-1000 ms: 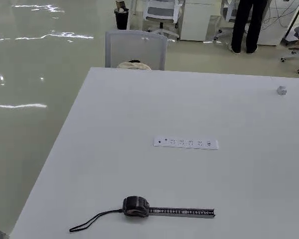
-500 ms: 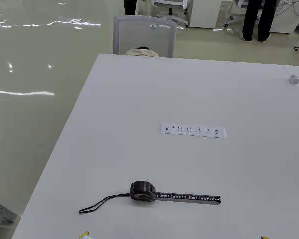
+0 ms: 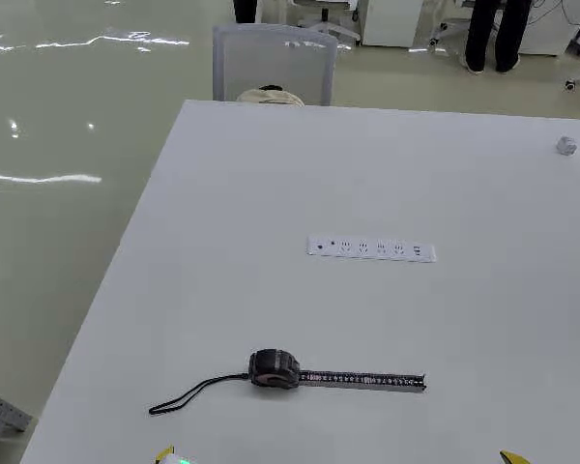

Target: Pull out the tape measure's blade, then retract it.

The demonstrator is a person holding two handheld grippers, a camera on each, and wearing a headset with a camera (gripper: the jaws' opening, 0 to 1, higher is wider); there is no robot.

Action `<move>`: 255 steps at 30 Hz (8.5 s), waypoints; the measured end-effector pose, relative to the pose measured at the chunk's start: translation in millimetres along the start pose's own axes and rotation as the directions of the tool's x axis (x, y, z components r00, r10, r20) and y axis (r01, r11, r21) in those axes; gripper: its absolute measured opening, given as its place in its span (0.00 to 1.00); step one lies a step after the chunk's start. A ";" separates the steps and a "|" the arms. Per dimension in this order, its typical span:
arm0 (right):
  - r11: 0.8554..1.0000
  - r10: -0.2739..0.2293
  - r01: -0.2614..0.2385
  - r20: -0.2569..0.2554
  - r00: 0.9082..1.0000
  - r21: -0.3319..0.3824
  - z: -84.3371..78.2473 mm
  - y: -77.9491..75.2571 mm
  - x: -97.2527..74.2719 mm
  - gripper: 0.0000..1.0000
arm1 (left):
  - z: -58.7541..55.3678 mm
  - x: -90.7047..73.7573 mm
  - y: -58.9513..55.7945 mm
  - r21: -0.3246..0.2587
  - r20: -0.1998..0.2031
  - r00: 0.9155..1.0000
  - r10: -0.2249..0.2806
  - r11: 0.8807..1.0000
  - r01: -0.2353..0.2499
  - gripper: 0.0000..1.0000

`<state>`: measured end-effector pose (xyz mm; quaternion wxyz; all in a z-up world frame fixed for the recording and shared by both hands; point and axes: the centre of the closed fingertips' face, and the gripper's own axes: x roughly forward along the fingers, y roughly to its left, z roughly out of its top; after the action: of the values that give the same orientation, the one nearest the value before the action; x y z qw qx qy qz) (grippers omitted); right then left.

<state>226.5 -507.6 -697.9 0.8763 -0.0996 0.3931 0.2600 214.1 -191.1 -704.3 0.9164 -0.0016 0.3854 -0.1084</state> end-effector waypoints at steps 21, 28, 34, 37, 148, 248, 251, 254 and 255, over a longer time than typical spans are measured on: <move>1.000 0.022 -0.022 -0.016 1.000 -0.012 1.2 -2.1 11.8 0.88 | 13.1 17.5 -7.3 -0.021 -0.003 1.000 0.012 1.000 -0.012 0.96; 0.999 0.026 -0.026 -0.019 0.999 -0.026 4.3 -5.1 17.4 0.88 | 14.7 23.3 -9.4 -0.029 -0.008 1.000 0.013 0.999 -0.013 0.96; 0.999 0.031 -0.032 -0.024 0.999 -0.042 6.8 -7.0 23.9 0.88 | 18.2 29.9 -10.1 -0.043 -0.009 1.000 0.012 0.999 -0.012 0.96; 0.998 0.036 -0.037 -0.027 0.999 -0.053 8.9 -7.7 27.2 0.88 | 20.2 33.7 -11.0 -0.043 -0.014 1.000 0.012 0.999 -0.013 0.96; 0.859 0.222 -0.305 -0.237 0.946 -0.412 35.2 -69.4 159.4 0.73 | 72.9 164.3 -4.7 -0.140 -0.032 0.998 0.053 0.989 -0.057 0.90; 0.632 0.302 -0.507 -0.416 0.858 -0.586 21.2 -74.4 182.4 0.16 | 62.1 193.2 3.2 -0.178 -0.039 0.992 0.121 0.976 -0.126 0.64; 0.633 0.301 -0.507 -0.416 0.858 -0.586 20.6 -75.0 183.4 0.15 | 63.7 191.2 2.4 -0.168 -0.038 0.991 0.128 0.977 -0.133 0.64; 0.635 0.301 -0.506 -0.417 0.858 -0.584 21.9 -74.1 182.5 0.15 | 62.8 192.4 3.3 -0.163 -0.026 0.991 0.132 0.977 -0.135 0.64; 0.635 0.301 -0.506 -0.417 0.858 -0.583 21.0 -74.8 183.6 0.15 | 63.0 192.4 3.5 -0.160 -0.022 0.991 0.133 0.978 -0.135 0.64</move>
<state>381.9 -493.5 -822.0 0.6320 -0.3546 0.4035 0.5586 390.0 -231.3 -796.1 0.9164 -0.0493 0.3970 -0.0150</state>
